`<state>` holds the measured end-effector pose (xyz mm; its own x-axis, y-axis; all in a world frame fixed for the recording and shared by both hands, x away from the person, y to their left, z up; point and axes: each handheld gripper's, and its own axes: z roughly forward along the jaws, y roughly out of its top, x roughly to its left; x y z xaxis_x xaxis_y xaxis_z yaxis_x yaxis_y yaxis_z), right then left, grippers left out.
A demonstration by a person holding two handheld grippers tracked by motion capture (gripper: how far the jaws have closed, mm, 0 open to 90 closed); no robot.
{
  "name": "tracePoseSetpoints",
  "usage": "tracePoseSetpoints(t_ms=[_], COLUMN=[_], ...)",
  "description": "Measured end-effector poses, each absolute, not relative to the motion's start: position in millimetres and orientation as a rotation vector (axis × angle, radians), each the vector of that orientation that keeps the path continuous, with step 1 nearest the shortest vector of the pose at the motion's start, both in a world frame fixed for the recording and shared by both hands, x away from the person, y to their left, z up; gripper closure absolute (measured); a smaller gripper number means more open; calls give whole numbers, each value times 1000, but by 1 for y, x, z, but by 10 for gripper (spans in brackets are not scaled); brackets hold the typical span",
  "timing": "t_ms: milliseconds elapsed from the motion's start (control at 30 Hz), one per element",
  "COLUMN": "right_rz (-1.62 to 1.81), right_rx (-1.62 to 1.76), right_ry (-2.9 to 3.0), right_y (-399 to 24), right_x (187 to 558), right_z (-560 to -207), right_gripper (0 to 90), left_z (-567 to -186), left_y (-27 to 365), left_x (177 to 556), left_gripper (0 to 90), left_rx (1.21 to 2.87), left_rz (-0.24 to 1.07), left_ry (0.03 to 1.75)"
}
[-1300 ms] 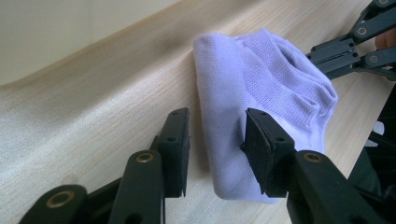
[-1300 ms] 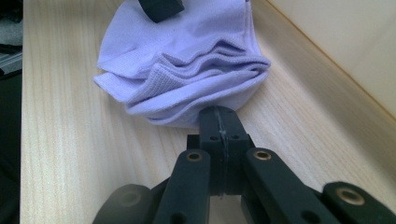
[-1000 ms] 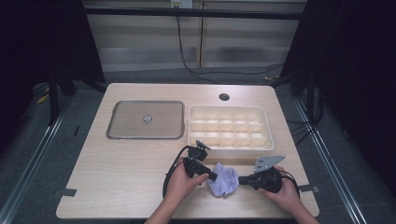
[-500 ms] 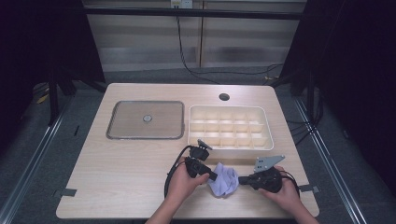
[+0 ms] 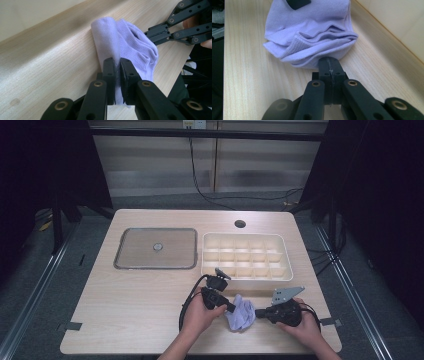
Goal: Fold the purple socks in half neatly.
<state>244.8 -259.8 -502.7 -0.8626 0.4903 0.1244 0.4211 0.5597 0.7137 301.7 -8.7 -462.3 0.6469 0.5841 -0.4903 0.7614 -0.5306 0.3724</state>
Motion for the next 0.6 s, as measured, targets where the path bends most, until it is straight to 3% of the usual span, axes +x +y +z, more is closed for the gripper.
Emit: tracePoseSetpoints(t_ms=[600], right_rz=[1188], right_rx=[782], right_ry=[2698], right_y=[-258], right_x=[244], right_z=[-502], right_gripper=[900], left_z=[-453], left_y=[-20], left_x=[299], left_gripper=[841], left_rx=[2303], left_rz=[-421], left_ry=[998])
